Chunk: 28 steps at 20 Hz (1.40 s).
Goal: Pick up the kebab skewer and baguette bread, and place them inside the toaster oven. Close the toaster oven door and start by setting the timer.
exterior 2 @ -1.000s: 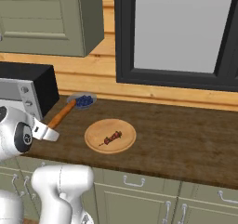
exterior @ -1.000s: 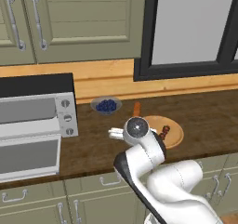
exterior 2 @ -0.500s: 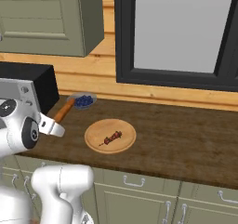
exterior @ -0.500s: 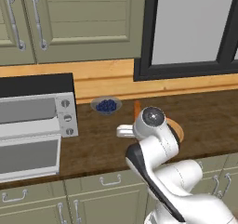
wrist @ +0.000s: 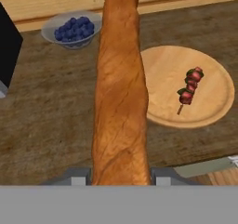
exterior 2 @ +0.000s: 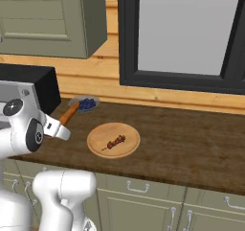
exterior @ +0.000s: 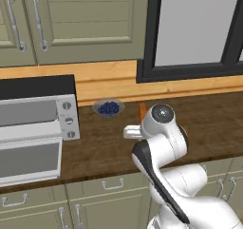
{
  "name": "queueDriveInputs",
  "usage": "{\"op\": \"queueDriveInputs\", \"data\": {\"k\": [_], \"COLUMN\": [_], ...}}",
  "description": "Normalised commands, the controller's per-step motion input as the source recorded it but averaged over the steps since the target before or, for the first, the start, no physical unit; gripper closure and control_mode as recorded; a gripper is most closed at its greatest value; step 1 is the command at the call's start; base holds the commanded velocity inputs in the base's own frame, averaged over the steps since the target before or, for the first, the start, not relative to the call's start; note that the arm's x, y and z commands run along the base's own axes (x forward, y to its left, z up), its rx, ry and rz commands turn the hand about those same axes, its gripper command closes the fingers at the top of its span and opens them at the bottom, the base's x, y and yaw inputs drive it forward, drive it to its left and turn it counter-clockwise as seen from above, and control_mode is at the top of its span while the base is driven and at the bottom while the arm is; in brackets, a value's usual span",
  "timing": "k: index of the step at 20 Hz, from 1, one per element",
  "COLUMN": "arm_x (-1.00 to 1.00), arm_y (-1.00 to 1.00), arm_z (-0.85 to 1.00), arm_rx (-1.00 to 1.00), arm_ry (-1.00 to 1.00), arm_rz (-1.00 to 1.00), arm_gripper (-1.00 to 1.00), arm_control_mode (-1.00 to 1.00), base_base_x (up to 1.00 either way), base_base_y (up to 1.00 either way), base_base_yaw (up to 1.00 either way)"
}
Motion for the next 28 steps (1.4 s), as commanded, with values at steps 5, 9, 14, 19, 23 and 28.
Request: {"op": "queueDriveInputs", "data": {"k": [5,9,14,19,23,28], "arm_x": [-0.11,-0.42,-0.06,0.0,0.0,0.0], "arm_y": [0.0,0.78,0.9,-0.23,-0.55,-0.19], "arm_z": [0.0,0.0,0.09,0.3,0.23,0.0], "arm_rx": [0.0,-0.1,-0.08,0.0,0.03,0.0], "arm_ry": [0.0,0.0,0.0,0.05,0.07,0.02], "arm_rz": [0.0,0.01,0.0,0.0,0.0,0.0], "arm_gripper": [1.0,1.0,1.0,1.0,1.0,1.0], "arm_control_mode": [-1.0,-1.0,-1.0,-1.0,-1.0,-1.0], "base_base_x": [0.0,0.0,0.0,0.0,0.0,0.0], "base_base_y": [0.0,0.0,0.0,0.0,0.0,0.0], "base_base_yaw": [0.0,0.0,0.0,0.0,0.0,0.0]}}
